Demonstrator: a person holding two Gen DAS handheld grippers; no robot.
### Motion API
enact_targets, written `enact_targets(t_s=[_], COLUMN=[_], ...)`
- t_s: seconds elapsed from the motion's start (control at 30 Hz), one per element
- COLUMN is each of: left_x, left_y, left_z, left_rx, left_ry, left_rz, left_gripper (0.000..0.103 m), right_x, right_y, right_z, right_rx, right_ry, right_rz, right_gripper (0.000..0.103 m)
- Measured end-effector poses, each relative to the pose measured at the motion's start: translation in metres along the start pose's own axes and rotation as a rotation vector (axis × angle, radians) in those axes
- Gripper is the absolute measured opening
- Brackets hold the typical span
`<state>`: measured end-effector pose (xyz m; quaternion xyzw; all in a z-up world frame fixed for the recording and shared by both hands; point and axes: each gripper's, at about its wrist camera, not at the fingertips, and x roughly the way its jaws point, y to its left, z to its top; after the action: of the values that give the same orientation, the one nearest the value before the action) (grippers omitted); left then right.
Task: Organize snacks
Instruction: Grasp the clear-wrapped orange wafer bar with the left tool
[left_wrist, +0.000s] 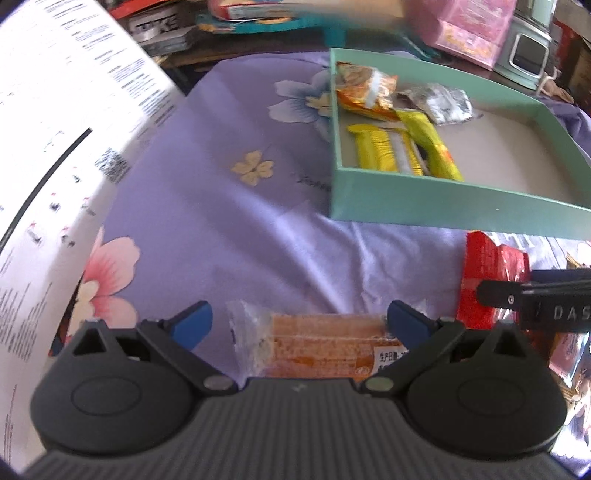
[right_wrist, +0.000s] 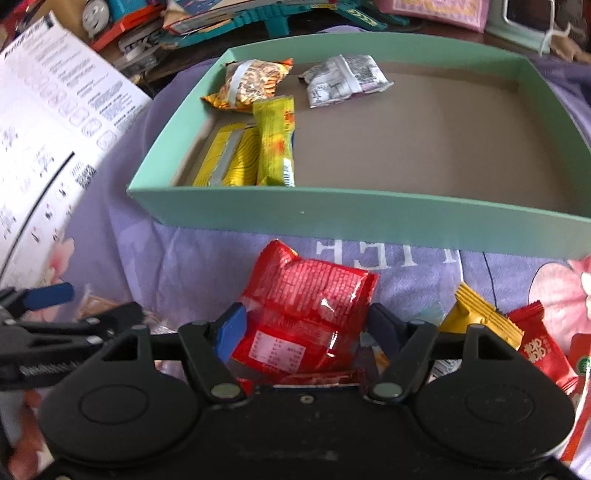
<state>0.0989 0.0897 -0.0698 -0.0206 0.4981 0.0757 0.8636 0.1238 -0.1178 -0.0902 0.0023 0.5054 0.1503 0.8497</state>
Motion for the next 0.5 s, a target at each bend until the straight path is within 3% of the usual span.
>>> enact_targets(t_s=[0.13,0.17,0.2,0.37,0.5], left_x=[-0.008,-0.009,-0.010,-0.017,-0.017], left_y=[0.006,0.007,0.008,0.015,0.009], left_z=[-0.007,-0.009,-0.011,-0.022,-0.037], left_rx=[0.025,0.033,0.033,0.008,0.085], left_ry=[-0.020,-0.017,-0.016,-0.011,0.013], left_rz=[-0.002,-0.009,-0.015,-0.053,-0.077], left_gripper=[0.103,0.103,0.103,0.103,0.103], right_x=[-0.009,-0.011,-0.011,-0.012,-0.016], right_y=[0.007,0.008,0.008,0.004,0.000], right_z=[-0.002,-0.001,-0.001,-0.003,-0.007], right_rx=[0.009,0.010,0.018,0.056,0.081], right_ry=[-0.012,-0.008,0.001,0.038,0.038], right_rz=[0.042,0.045,0.052,0.101,0.089], right_gripper=[0.042,0.017,0.004,0.005,0.013])
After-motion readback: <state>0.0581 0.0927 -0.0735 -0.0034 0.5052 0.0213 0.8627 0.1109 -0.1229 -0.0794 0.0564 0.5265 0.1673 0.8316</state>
